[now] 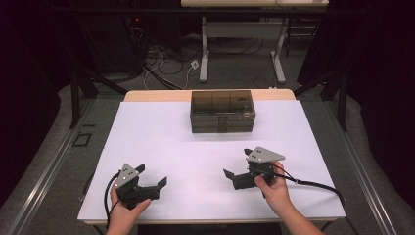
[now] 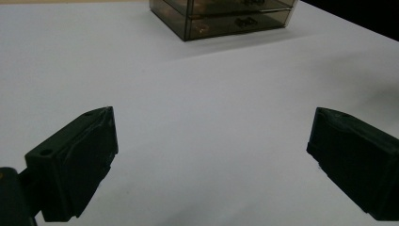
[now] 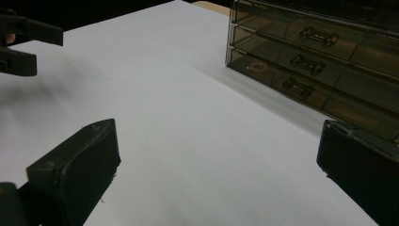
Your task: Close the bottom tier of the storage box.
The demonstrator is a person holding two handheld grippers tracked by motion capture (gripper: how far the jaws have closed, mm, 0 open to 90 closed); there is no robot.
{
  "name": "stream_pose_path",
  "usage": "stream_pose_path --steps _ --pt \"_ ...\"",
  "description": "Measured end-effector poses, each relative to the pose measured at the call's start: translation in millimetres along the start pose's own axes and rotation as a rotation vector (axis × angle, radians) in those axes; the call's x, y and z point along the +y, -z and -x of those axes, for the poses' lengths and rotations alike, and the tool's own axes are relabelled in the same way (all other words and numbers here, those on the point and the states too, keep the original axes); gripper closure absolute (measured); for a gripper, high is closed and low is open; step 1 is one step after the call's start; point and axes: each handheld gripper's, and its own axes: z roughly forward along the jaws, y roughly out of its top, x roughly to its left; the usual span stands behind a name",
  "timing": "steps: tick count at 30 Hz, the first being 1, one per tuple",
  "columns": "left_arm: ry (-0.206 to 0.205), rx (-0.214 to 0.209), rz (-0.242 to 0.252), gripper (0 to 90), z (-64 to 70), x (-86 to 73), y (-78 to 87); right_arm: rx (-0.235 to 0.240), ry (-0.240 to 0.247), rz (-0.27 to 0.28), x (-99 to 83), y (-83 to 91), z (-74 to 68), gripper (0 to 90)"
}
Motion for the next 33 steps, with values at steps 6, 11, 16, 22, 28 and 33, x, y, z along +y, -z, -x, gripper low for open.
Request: stream_pose_path --steps 6,11,16,22,28,33 --pt "-0.006 -0.008 0.000 0.4 1.6 0.4 -0.4 0.026 -0.004 0.010 -9.4 4.9 -11.8 0.0" --pt "-0.019 -0.012 -0.005 0.4 3.3 0.6 -1.1 0.036 -0.008 0.019 -14.4 7.7 -17.6 0.0" --pt "-0.021 -0.024 -0.004 0.3 4.8 0.6 -0.7 0.041 -0.038 0.023 -21.5 9.2 -15.6 0.0" --pt "-0.026 -0.023 0.001 0.3 4.5 0.9 -0.1 0.038 -0.011 0.006 -28.7 7.2 -17.8 0.0" --pt "-0.038 -0.025 -0.002 0.3 4.6 0.5 -0.4 0.048 -0.007 -0.010 -37.7 1.0 -24.1 0.0" --pt "-0.048 -0.026 -0.005 0.3 5.4 0.3 -1.1 0.059 -0.008 -0.034 -45.1 -5.6 -28.3 0.0"
